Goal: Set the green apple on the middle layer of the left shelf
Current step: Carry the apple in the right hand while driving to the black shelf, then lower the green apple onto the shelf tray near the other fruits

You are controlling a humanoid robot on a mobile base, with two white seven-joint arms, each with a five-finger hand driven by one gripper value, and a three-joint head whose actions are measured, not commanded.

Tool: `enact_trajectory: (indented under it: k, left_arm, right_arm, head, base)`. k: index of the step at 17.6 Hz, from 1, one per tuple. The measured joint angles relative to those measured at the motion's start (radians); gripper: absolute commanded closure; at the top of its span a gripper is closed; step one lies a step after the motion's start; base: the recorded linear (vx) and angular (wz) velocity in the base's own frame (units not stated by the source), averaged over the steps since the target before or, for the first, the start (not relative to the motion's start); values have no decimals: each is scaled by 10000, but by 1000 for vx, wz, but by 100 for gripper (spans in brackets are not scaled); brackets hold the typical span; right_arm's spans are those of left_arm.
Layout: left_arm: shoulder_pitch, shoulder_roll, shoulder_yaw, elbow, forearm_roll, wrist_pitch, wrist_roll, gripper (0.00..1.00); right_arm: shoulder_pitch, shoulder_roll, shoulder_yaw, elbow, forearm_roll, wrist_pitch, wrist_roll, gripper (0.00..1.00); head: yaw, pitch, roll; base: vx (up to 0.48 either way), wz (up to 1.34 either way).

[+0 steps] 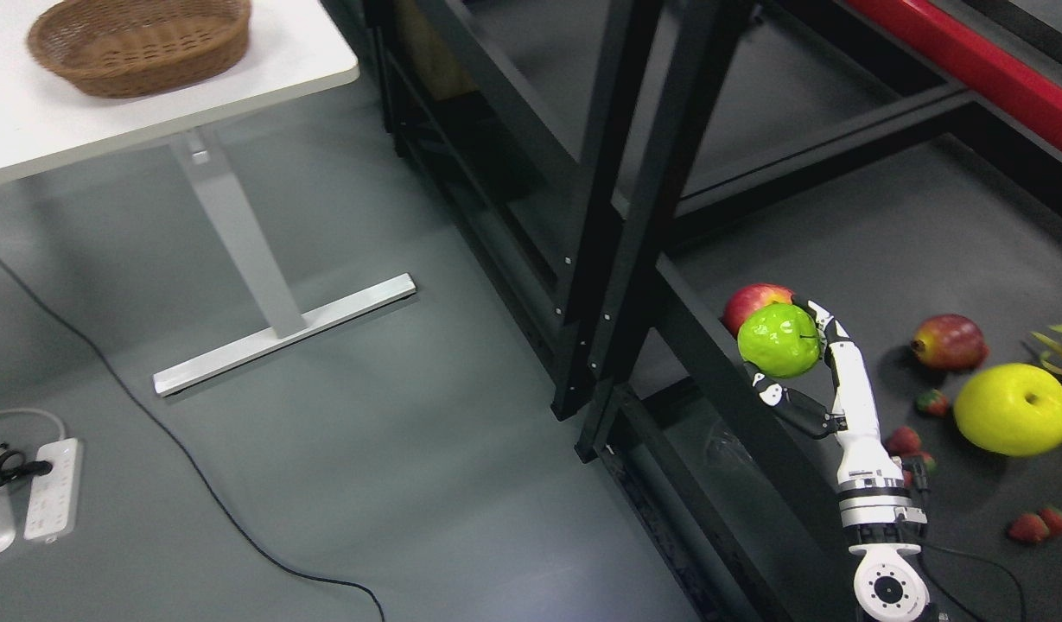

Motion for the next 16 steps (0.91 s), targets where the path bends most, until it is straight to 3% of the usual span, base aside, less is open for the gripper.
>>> enact_trajectory:
  k: [16]
  left_arm:
    - [0,0,-1,0,0,3,0,0]
  right_arm:
    - [-102,33,-319,-2,-8,17,-37,99]
  head:
    - [0,0,0]
  base:
    - [9,-743]
